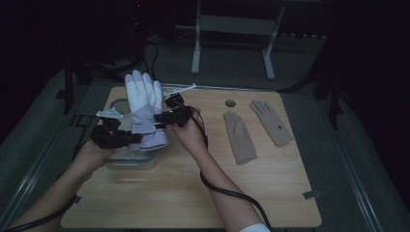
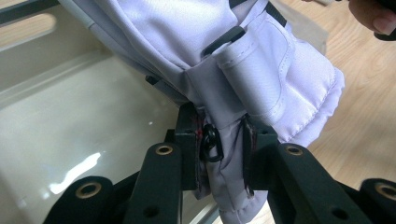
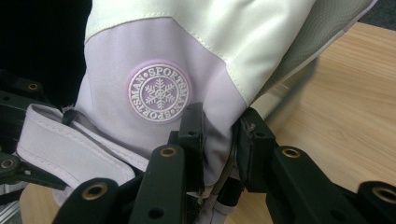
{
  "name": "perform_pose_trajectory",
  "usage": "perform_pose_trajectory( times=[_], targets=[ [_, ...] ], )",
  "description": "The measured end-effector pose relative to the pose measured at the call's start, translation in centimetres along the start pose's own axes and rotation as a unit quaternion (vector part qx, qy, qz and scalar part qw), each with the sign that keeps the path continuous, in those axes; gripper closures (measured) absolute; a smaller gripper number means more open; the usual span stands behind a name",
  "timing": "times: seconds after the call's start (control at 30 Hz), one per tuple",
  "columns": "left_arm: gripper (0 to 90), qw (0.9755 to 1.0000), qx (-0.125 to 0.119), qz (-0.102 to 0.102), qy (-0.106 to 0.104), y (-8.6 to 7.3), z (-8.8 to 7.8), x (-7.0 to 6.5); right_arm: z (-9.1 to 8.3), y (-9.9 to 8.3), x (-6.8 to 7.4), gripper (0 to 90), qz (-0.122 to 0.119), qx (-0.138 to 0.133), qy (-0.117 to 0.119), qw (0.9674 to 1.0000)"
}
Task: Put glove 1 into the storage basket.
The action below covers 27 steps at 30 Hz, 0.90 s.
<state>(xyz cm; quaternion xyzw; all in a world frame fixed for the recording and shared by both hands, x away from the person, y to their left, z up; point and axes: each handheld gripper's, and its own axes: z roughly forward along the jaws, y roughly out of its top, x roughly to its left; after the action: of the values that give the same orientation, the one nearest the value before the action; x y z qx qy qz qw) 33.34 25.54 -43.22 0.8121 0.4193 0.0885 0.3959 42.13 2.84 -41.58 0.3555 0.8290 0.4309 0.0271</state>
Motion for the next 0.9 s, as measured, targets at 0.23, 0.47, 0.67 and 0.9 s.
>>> perform_pose_trajectory(
  times=[0.23,0.47,0.67,0.9],
  targets=[
    [72.7,0.9999,0.012,-0.011,0.005,-0.7,-1.7,2.6,2.7,1.3,1.6,74.1,-0.006,0.003,0.007,1.0000],
    [72.7,0.9997,0.017,-0.011,0.012,-0.9,-2.2,4.5,4.5,2.4,2.3,74.1,-0.009,0.000,0.008,0.9999],
    [72.7,0.9991,0.035,-0.018,0.018,-1.6,-1.0,5.7,6.5,2.1,2.0,74.2,-0.007,0.009,-0.002,0.9999],
    [72.6,0.9974,0.062,-0.033,0.015,-2.8,0.8,6.6,8.4,0.4,1.3,74.2,0.011,0.025,-0.005,0.9996]
  ],
)
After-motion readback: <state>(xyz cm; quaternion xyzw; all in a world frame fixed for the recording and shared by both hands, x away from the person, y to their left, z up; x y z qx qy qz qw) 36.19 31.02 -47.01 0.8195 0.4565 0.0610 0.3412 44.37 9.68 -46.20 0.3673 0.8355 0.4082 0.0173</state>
